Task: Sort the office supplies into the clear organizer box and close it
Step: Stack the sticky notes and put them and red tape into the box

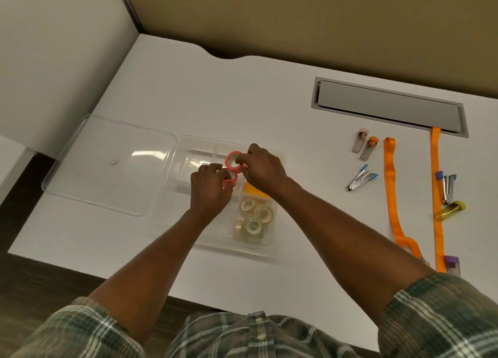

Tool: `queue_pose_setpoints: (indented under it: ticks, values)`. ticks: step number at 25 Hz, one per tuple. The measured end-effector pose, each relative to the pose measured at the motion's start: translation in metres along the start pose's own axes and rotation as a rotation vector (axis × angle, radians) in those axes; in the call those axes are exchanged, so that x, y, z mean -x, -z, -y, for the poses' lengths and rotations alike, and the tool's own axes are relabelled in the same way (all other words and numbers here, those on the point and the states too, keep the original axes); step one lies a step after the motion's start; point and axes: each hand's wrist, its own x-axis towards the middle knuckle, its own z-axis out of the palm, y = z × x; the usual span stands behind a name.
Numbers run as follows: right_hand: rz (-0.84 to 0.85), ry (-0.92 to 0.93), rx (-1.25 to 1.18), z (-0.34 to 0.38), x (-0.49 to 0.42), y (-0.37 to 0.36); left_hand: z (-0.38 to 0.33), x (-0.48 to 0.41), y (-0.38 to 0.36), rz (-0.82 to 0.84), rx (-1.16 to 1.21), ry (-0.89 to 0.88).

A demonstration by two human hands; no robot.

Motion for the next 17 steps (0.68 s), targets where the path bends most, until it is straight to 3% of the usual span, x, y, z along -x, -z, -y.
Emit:
queue_pose_setpoints:
  ticks: [10, 17]
  values:
    - [-0.093, -0.123, -0.125, -0.015, 0.044, 0.021, -0.027, 0.003, -0.001, -0.066, 0.026, -0.052]
    - [-0.149, -0.216, -0.195, -0.06, 0.118, 0.04, -0.109, 0.006, -0.012, -0.073, 0.135, -0.171]
